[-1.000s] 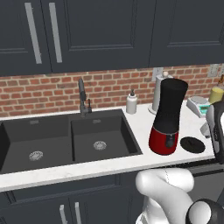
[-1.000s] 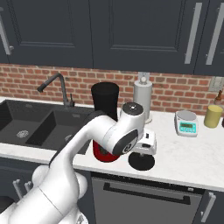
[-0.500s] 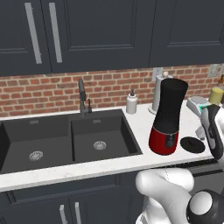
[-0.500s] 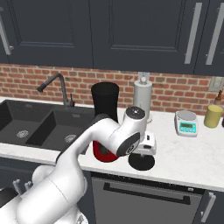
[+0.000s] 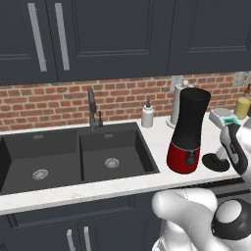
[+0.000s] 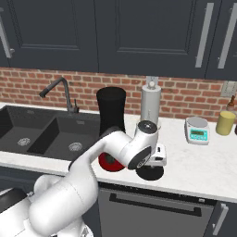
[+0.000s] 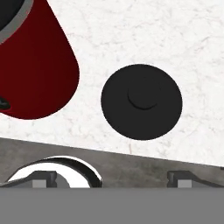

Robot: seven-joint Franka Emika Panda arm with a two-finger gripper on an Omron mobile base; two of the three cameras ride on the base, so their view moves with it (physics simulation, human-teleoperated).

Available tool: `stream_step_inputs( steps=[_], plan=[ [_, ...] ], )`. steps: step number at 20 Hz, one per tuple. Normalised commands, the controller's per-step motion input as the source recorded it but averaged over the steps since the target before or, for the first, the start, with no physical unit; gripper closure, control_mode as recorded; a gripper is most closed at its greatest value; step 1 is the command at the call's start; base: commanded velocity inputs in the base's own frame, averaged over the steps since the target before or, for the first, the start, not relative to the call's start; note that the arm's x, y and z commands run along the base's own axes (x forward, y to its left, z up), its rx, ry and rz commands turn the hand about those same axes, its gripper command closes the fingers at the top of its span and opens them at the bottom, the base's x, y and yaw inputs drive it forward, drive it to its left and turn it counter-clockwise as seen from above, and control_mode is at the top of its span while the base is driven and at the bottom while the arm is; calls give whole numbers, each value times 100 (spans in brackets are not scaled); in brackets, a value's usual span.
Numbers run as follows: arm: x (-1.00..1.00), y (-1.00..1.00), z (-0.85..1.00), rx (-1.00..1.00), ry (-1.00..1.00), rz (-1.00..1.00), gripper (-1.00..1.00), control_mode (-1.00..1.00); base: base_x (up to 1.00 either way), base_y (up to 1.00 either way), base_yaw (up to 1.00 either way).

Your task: Close the lid blender by securely placing the lid on top.

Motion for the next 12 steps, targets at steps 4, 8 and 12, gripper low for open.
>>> stream_step_inputs(
  steps=[4,8,12],
  plan=[
    [20,-19,-23,2,0,8,-100,-100,0,0,0],
    [18,-18,-18,3,0,7,-100,-100,0,0,0],
    [15,-11,-17,1,0,6,-100,-100,0,0,0]
  ],
)
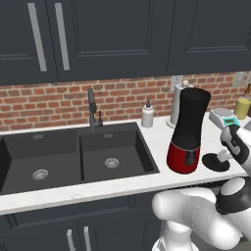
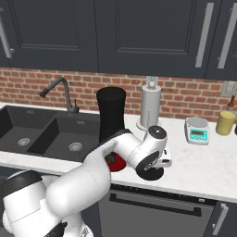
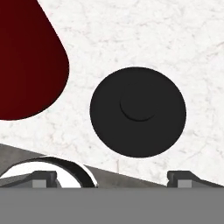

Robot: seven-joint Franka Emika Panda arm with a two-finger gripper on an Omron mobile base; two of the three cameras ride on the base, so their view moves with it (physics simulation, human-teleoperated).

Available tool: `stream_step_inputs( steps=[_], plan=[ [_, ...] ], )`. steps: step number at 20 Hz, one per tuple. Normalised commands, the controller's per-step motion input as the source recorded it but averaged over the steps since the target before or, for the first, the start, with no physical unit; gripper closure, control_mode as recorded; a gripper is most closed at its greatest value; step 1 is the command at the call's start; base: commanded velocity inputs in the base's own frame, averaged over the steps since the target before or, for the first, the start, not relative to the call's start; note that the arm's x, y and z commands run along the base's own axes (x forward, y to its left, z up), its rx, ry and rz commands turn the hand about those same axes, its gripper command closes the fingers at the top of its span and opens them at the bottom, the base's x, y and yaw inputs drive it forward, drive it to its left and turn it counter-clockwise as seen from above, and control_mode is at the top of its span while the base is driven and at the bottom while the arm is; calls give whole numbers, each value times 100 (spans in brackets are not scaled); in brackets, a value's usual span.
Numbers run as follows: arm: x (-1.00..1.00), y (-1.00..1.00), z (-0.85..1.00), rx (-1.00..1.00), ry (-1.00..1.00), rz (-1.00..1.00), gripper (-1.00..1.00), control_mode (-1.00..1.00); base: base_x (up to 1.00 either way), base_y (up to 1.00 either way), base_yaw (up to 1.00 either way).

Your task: Close the lid blender by securely placing the lid on top.

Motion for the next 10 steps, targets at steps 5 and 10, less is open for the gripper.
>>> stream_step_inputs(
  steps=[5,10],
  plan=[
    [16,-1,-17,0,0,4,-100,-100,0,0,0],
    [16,0,-14,0,0,3,-100,-100,0,0,0]
  ],
)
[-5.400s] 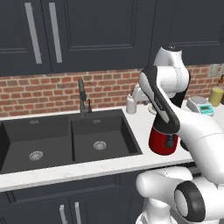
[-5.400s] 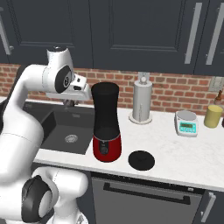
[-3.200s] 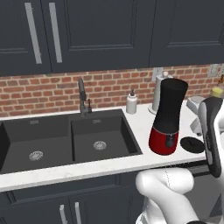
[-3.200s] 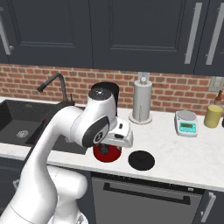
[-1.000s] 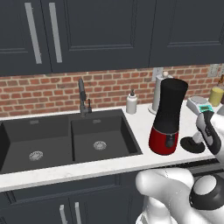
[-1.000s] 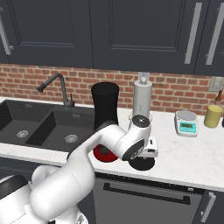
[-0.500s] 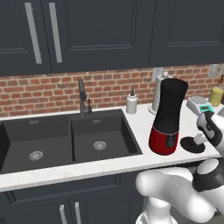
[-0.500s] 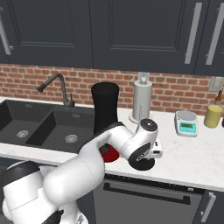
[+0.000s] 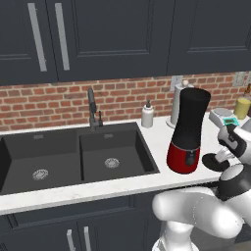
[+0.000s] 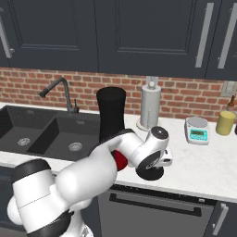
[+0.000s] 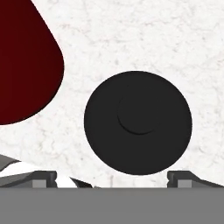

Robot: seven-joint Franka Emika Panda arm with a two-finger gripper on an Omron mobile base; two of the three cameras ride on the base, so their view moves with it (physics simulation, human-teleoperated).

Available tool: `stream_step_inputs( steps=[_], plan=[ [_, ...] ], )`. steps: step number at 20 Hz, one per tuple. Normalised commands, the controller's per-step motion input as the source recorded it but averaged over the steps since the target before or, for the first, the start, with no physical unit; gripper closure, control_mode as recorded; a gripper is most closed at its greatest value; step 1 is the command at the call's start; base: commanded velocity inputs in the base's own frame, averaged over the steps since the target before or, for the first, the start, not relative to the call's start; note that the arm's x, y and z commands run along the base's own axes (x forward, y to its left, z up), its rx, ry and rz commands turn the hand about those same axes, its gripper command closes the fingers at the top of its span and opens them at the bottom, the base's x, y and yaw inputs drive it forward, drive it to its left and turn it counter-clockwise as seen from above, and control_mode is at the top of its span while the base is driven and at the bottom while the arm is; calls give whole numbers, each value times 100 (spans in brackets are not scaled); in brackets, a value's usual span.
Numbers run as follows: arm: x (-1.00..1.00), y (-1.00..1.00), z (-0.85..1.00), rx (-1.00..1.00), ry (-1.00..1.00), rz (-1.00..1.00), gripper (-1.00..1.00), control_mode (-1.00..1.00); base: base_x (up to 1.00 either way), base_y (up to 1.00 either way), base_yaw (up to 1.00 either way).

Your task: Close the lid blender by securely placing the lid on top.

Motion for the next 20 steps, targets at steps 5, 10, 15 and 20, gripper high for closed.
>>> stream_step_inputs(
  steps=[5,10,15,20],
  plan=[
    [15,-2,-14,0,0,3,-100,-100,0,0,0],
    [12,-7,-14,0,0,3,-100,-100,0,0,0],
    [11,-9,-15,0,0,4,-100,-100,0,0,0],
    [9,-8,-16,0,0,4,-100,-100,0,0,0]
  ],
)
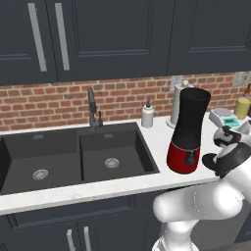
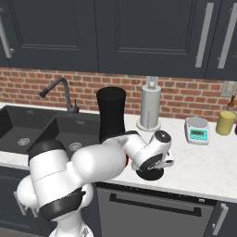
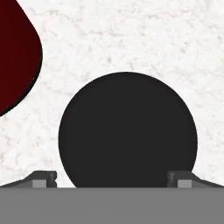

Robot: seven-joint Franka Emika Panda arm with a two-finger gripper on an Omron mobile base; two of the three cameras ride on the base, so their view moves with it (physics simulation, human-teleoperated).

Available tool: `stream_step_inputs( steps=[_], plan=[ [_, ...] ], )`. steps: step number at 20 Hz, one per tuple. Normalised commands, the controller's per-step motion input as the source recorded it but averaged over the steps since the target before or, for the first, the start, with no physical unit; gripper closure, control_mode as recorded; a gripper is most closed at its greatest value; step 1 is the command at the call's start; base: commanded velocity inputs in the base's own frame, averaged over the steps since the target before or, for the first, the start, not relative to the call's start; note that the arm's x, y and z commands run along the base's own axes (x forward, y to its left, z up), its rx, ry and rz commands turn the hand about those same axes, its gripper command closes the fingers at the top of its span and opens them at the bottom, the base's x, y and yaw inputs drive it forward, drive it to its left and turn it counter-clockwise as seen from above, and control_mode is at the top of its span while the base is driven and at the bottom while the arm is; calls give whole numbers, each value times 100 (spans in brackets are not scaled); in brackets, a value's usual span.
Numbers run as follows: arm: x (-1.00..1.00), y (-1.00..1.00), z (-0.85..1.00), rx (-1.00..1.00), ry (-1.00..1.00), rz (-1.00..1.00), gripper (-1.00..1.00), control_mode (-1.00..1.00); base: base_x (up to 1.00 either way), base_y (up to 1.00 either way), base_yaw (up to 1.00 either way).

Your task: Close the lid blender by securely placing the lid on top.

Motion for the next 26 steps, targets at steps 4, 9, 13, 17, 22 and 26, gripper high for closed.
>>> stream_step_inputs(
  steps=[4,9,13,17,22,26],
  plan=[
    [7,-7,-16,0,0,4,-100,-100,0,0,0],
    [8,-6,-16,0,0,3,-100,-100,0,0,0],
    [10,-1,-15,0,0,3,-100,-100,0,0,0],
    [12,0,-14,0,0,2,-100,-100,0,0,0],
    [13,0,-13,0,0,0,-100,-100,0,0,0],
    [13,0,-12,0,0,0,-100,-100,0,0,0]
  ],
)
